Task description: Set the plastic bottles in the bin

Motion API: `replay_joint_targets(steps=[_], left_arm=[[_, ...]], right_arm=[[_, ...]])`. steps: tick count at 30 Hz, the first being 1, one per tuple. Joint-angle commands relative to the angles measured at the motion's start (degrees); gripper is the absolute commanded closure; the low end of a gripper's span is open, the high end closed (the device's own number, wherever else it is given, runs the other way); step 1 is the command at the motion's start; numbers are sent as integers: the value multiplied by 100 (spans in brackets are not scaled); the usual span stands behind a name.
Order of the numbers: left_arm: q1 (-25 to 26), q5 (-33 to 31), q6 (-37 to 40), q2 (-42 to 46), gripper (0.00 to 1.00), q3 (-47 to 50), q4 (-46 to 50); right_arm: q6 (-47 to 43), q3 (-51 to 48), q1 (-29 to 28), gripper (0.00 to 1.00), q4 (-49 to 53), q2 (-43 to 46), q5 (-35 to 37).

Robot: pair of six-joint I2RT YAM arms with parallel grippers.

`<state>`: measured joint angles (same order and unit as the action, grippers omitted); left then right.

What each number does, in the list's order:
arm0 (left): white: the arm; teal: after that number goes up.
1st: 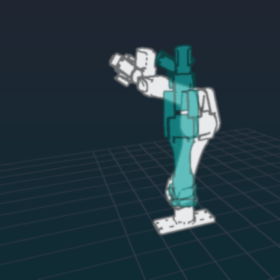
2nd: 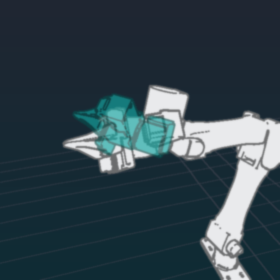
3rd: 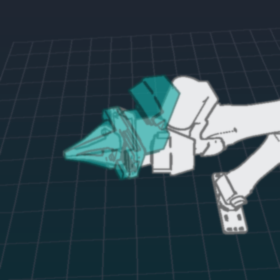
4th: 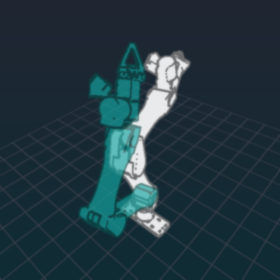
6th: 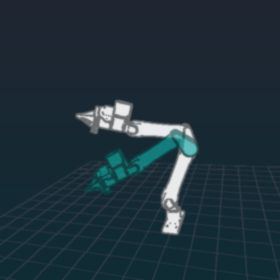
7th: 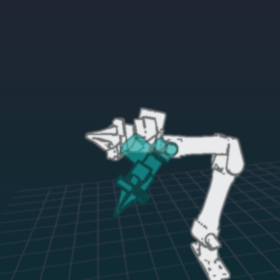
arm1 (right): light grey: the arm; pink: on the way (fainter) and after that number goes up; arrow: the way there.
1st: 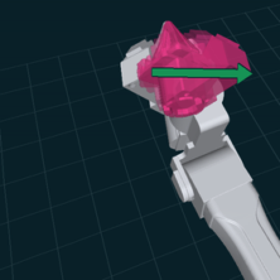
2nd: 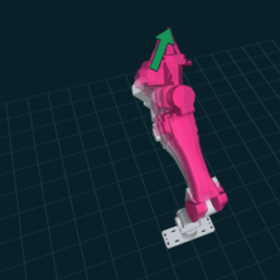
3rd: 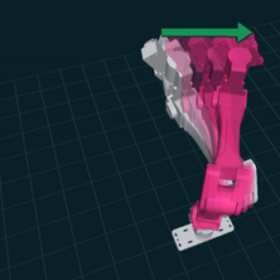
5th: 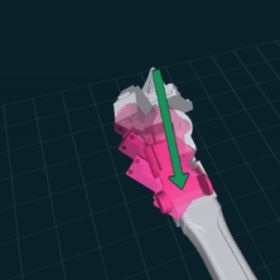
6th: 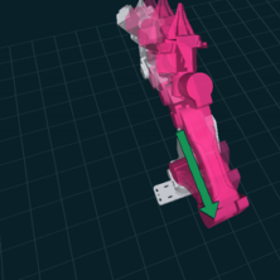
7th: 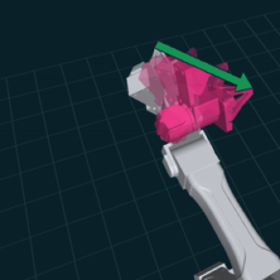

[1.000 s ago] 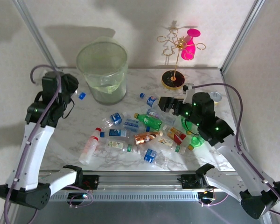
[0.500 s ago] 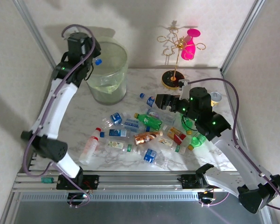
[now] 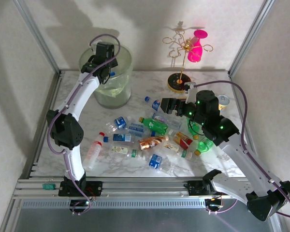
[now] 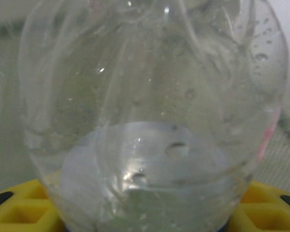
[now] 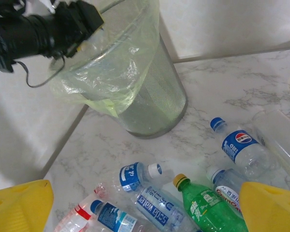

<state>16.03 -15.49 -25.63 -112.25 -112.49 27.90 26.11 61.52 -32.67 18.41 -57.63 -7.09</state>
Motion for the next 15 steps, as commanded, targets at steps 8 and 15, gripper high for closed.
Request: replay_joint_targets(steps=[8, 15], left_arm=[[-208, 1005, -402, -225, 51, 382, -237], [-337, 1159, -478, -328, 36, 300, -160]], right_arm=[[-185, -150, -26, 1, -259, -9, 295], [-98, -241, -27, 1, -287, 84, 394]])
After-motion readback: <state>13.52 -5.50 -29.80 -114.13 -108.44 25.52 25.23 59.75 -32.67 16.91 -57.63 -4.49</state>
